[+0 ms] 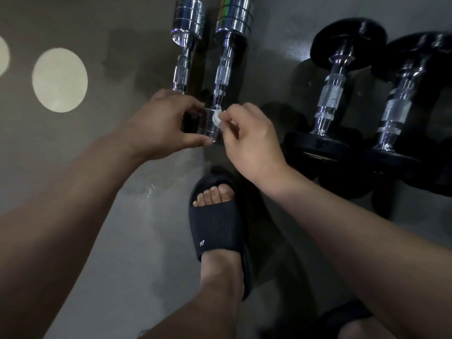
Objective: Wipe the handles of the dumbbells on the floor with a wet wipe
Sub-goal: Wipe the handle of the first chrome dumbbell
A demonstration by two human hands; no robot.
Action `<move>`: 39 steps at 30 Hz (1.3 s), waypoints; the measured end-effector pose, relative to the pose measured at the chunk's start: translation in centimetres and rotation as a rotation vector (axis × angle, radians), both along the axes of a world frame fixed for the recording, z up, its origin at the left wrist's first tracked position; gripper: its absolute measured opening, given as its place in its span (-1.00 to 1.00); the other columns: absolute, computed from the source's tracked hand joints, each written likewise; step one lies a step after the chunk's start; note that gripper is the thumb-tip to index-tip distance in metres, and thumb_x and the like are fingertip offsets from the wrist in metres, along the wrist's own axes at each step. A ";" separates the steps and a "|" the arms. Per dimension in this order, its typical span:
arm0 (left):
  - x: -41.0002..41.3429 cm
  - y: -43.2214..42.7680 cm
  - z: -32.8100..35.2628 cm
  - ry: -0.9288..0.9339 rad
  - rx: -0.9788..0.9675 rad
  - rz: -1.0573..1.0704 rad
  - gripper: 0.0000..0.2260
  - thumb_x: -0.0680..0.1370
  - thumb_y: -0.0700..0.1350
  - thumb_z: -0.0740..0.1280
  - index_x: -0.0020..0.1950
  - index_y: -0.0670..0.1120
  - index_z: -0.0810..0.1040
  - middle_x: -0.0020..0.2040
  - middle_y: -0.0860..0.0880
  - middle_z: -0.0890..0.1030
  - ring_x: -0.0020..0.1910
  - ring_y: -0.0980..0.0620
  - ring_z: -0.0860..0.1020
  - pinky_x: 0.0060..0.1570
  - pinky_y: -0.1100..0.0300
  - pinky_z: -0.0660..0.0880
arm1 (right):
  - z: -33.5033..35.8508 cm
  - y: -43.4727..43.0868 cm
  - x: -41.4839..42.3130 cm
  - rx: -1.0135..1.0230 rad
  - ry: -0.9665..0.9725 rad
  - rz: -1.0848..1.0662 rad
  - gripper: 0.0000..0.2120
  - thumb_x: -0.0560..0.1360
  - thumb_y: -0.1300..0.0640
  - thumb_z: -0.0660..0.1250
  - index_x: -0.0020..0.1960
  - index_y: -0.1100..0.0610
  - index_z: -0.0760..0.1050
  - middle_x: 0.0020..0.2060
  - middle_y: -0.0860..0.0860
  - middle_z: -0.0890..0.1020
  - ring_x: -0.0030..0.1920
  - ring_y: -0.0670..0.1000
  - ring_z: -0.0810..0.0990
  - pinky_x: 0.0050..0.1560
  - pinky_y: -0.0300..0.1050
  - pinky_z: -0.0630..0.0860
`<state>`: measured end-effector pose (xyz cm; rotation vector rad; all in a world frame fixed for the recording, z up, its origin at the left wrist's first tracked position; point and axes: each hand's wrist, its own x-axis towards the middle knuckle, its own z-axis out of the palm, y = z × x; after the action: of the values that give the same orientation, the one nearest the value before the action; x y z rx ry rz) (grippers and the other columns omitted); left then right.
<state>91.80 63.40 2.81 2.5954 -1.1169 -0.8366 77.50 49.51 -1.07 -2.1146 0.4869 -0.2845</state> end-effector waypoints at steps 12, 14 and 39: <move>-0.6 -1.1 0.7 -0.001 0.037 0.026 -0.31 0.35 0.25 0.55 0.38 -0.04 0.51 0.26 -0.05 0.60 0.37 -0.07 0.37 0.17 0.15 0.34 | 0.1 -4.7 9.5 -0.078 0.122 0.012 -0.85 0.54 0.18 0.30 -0.16 0.11 0.61 -0.13 0.05 0.54 -0.14 0.04 0.55 -0.22 -0.17 0.28; -0.8 -1.3 0.6 -0.023 0.029 0.016 -0.31 0.33 0.26 0.55 0.35 -0.05 0.53 0.23 -0.06 0.61 0.33 -0.10 0.40 0.20 0.09 0.38 | 0.4 -6.3 10.6 -0.102 0.183 -0.047 -0.84 0.56 0.17 0.29 -0.11 0.09 0.64 -0.07 0.01 0.57 -0.10 -0.04 0.52 -0.18 -0.26 0.28; -4.7 -3.4 0.5 -0.100 -0.087 -0.050 -0.50 0.42 0.16 0.51 0.23 -0.08 0.52 0.19 -0.08 0.44 0.02 -0.16 0.57 -0.01 -0.08 0.56 | 1.0 -10.6 8.7 -0.465 0.222 0.332 -0.73 0.64 0.09 0.20 0.16 0.13 0.65 0.15 0.14 0.56 0.12 0.13 0.54 0.00 -0.17 0.32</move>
<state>87.10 59.97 3.35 2.5722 -1.2213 -0.6581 86.19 38.89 -0.04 -2.6532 0.1975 0.0365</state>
